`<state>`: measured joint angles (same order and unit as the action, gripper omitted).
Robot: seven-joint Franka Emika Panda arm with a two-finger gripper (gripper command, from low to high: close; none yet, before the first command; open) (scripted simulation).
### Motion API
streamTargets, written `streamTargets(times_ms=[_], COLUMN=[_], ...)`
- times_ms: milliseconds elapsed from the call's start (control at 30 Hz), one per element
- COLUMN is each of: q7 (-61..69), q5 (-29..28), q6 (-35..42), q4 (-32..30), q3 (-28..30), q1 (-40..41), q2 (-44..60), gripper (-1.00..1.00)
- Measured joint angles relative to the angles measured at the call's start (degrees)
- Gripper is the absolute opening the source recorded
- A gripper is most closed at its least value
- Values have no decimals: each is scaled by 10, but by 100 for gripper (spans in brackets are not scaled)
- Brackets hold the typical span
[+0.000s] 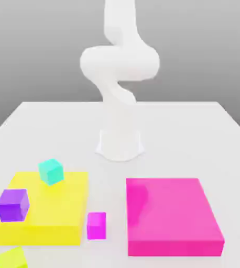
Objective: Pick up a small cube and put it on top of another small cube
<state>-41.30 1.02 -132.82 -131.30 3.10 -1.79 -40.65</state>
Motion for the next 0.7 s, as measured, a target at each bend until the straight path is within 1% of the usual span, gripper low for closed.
streamTargets(times_ms=[200, 433, 567, 700], q7=[121, 271, 360, 442], q5=[37, 99, 138, 168], q6=[-25, -53, -68, -84], q4=[12, 26, 34, 42], q3=[74, 144, 165, 171], q1=[-36, -59, -52, -30], q2=[126, 272, 357, 440], gripper=[0, 0, 0, 0])
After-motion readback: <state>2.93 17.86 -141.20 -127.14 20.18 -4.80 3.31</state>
